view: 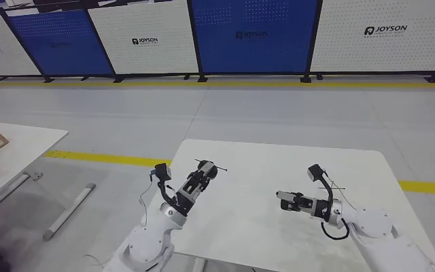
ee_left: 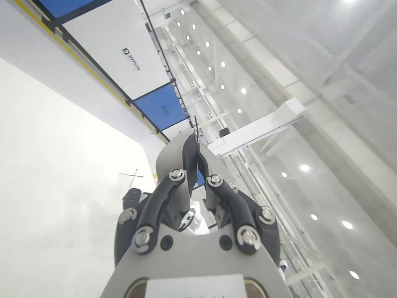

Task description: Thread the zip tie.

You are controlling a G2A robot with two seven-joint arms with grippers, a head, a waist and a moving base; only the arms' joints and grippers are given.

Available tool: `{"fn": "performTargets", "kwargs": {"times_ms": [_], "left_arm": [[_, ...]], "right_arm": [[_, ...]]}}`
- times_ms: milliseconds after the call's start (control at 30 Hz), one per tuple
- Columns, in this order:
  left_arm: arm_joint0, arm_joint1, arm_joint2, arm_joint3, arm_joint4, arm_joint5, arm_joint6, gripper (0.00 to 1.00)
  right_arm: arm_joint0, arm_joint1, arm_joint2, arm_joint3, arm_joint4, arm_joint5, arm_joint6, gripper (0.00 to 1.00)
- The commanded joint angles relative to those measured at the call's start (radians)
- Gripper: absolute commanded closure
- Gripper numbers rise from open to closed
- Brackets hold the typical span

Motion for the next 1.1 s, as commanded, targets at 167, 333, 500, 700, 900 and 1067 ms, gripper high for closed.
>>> {"fn": "performTargets", "kwargs": {"times_ms": [167,333,500,700,900,1067], "left_arm": [[-0.063,-0.01,0.1,0.144,0.199,-0.028,0.04,1.0],[-0.085,-0.013,0.109,0.191,0.218,-0.034,0.05,1.0],[-0.085,-0.013,0.109,0.191,0.218,-0.034,0.05,1.0],[-0.097,-0.013,0.109,0.201,0.29,-0.04,0.079,1.0],[-0.137,-0.024,0.175,0.297,0.498,-0.049,0.188,1.0],[-0.167,-0.031,0.204,0.378,0.571,-0.048,0.226,1.0]], "right_arm": [[0.0,0.0,0.0,0.0,0.0,0.0,0.0,0.0],[0.0,0.0,0.0,0.0,0.0,0.0,0.0,0.0],[0.0,0.0,0.0,0.0,0.0,0.0,0.0,0.0],[0.0,0.0,0.0,0.0,0.0,0.0,0.0,0.0],[0.0,0.0,0.0,0.0,0.0,0.0,0.0,0.0],[0.0,0.0,0.0,0.0,0.0,0.0,0.0,0.0]]}}
